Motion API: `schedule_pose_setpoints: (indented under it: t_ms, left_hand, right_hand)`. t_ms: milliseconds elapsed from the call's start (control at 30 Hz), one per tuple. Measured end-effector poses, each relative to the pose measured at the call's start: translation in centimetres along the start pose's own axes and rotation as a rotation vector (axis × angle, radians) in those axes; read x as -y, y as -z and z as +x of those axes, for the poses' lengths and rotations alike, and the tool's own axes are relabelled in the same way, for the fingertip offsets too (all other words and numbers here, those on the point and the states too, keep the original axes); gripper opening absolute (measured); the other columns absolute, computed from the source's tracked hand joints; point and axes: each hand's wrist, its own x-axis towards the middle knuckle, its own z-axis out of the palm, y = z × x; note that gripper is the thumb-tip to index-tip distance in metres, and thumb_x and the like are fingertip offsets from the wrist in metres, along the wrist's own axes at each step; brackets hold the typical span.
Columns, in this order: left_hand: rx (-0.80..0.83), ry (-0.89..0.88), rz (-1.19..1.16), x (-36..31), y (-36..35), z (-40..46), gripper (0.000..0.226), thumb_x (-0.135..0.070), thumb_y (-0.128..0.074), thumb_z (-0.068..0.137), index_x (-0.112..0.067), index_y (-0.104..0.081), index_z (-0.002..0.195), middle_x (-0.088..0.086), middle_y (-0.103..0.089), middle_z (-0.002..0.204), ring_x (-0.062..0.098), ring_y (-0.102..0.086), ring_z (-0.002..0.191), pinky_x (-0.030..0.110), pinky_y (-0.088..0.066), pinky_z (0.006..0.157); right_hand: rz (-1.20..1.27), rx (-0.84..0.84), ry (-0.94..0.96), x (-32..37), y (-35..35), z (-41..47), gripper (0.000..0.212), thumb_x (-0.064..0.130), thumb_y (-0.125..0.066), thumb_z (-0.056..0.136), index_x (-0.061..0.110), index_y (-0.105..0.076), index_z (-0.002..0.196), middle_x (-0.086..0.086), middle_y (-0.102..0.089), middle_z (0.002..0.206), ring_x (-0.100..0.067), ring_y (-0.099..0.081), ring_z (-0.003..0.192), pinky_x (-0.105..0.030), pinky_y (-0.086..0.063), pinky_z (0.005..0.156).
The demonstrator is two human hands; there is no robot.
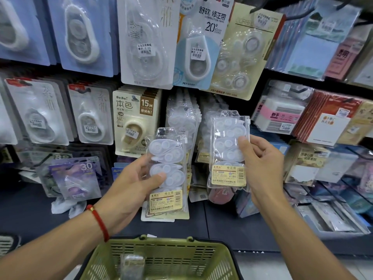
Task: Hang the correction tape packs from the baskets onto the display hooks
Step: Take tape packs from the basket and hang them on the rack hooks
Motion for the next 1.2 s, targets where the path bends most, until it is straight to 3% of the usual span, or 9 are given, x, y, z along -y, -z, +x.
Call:
schedule_pose_setpoints:
  t_ms: [133,233,333,400,567,633,833,1033,1200]
  left_hand:
    - [0.008,0.002,0.011,0.1,0.1,0.0,0.045,0.003,-0.064,0.097,-0.028,-0.069,0.130,0.006,-0.077,0.122,0.027,-0.073,0.117,0.040,-0.059,0.092]
    - [0.036,-0.010,0.030,0.1,0.1,-0.1,0.042,0.000,-0.065,0.096,-0.028,-0.070,0.127,0.003,-0.078,0.120,0.025,-0.074,0.115,0.037,-0.063,0.088]
    - [0.069,-0.040,0.041,0.1,0.1,-0.2,0.042,-0.011,-0.071,0.089,-0.023,-0.069,0.128,0.004,-0.078,0.122,0.026,-0.074,0.114,0.037,-0.061,0.091]
    - [0.073,-0.055,0.033,0.2,-0.1,-0.3,0.044,-0.014,-0.073,0.083,-0.018,-0.068,0.127,0.006,-0.078,0.121,0.027,-0.076,0.108,0.031,-0.063,0.081]
    - [0.102,-0.082,0.035,0.3,-1.4,-0.4,0.049,-0.013,-0.076,0.083,-0.015,-0.064,0.131,0.013,-0.079,0.116,0.033,-0.078,0.102,0.035,-0.064,0.082]
    - [0.090,-0.086,0.055,0.1,-1.8,-0.5,0.052,-0.014,-0.077,0.081,-0.019,-0.065,0.131,0.013,-0.079,0.112,0.028,-0.078,0.098,0.035,-0.065,0.082]
    - [0.135,-0.110,0.151,-0.4,-4.7,0.1,0.063,0.023,-0.061,0.092,-0.025,-0.064,0.131,0.020,-0.072,0.117,0.025,-0.073,0.086,0.040,-0.066,0.081]
    - [0.110,-0.132,0.186,-0.4,-7.1,0.7,0.064,0.020,-0.061,0.093,-0.020,-0.057,0.143,0.026,-0.066,0.127,0.040,-0.072,0.092,0.040,-0.065,0.087]
    - [0.116,-0.132,0.176,-0.1,-6.9,0.9,0.064,0.020,-0.063,0.092,-0.024,-0.061,0.139,0.018,-0.074,0.118,0.029,-0.076,0.085,0.038,-0.065,0.086]
  right_hand:
    - [-0.081,0.032,-0.014,0.0,0.2,0.2,0.011,0.042,-0.071,0.099,0.032,-0.075,0.104,0.005,-0.081,0.096,-0.014,-0.077,0.090,-0.048,-0.062,0.091]
    - [-0.366,0.017,0.036,-0.1,0.6,-0.2,0.033,0.039,-0.069,0.100,0.027,-0.064,0.131,0.011,-0.071,0.120,-0.001,-0.068,0.104,-0.024,-0.054,0.092]
    - [-0.479,0.076,0.170,0.1,0.1,-1.4,0.023,0.031,-0.069,0.099,0.028,-0.065,0.122,0.014,-0.067,0.117,-0.003,-0.064,0.105,-0.024,-0.049,0.092]
    - [-0.372,0.286,0.074,0.0,-0.9,-2.6,0.015,0.033,-0.071,0.097,0.028,-0.071,0.112,0.017,-0.074,0.106,0.002,-0.067,0.099,-0.022,-0.053,0.088]
    - [-0.258,0.594,-0.001,-1.2,-2.7,-4.8,0.015,0.034,-0.068,0.102,0.024,-0.077,0.109,0.004,-0.080,0.107,-0.018,-0.074,0.103,-0.044,-0.060,0.092]
    - [-0.115,0.555,-0.056,-1.3,-2.6,-4.8,0.011,0.031,-0.065,0.104,0.031,-0.076,0.103,0.004,-0.081,0.105,-0.015,-0.077,0.098,-0.034,-0.063,0.081]
    - [0.035,0.217,-0.094,-0.9,-1.3,-2.6,0.028,0.039,-0.059,0.106,0.014,-0.070,0.100,-0.006,-0.081,0.096,-0.022,-0.080,0.084,-0.040,-0.065,0.068]
    - [0.049,0.160,-0.097,-0.5,-0.3,-1.0,0.024,0.041,-0.060,0.106,0.027,-0.078,0.099,-0.008,-0.081,0.098,-0.024,-0.078,0.085,-0.050,-0.062,0.076]
    - [0.048,0.157,-0.108,-0.4,0.0,-1.1,0.034,0.044,-0.062,0.105,0.013,-0.074,0.098,-0.024,-0.076,0.099,-0.030,-0.072,0.081,-0.066,-0.057,0.080]
